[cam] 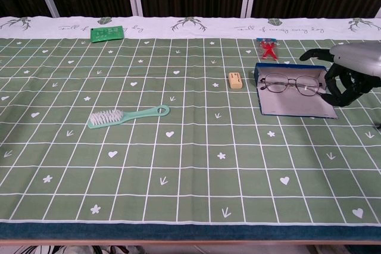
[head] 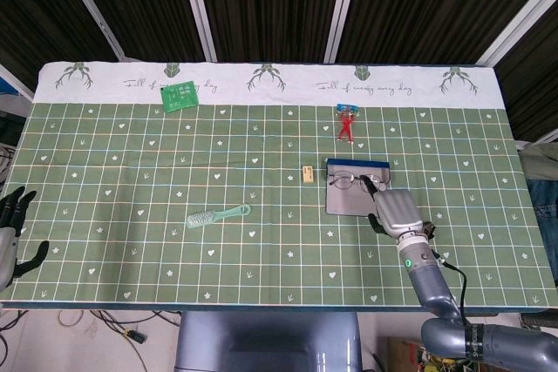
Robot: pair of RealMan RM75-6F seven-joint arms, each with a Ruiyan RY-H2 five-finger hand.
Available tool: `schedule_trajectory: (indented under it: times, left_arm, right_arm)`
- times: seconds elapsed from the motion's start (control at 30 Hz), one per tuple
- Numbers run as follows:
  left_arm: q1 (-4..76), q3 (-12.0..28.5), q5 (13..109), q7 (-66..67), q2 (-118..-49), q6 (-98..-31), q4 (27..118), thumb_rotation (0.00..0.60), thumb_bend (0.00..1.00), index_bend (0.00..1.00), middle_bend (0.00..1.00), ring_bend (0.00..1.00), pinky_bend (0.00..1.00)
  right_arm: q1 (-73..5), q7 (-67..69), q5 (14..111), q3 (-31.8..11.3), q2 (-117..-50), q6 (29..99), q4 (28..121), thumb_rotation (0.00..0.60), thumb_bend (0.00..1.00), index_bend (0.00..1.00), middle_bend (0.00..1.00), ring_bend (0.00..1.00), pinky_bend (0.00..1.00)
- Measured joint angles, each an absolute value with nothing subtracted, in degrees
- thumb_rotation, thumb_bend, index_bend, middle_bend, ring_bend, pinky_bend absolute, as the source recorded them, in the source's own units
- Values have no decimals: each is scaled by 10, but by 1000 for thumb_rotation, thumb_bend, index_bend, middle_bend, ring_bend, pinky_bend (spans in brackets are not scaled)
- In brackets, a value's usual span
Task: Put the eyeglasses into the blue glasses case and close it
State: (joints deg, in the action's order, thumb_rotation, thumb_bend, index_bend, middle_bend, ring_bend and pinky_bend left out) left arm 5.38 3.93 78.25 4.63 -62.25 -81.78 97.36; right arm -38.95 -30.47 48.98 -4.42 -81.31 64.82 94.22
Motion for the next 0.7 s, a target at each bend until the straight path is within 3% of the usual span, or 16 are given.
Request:
schedule_trajectory:
  times: [0.2, 0.7]
  left_arm:
    - [55, 39, 782, 47, -622, -816, 973, 600, 357, 19, 0, 0, 0]
    - [55, 39, 781, 46, -621, -814, 973, 600, 357, 19, 0, 0, 0]
  right_arm:
    - [-400, -334, 459, -49, -828, 632, 934, 600, 638, 90, 702, 746, 866]
    - [-410, -357, 415, -57, -851, 606, 900, 600, 646, 90, 702, 747, 866]
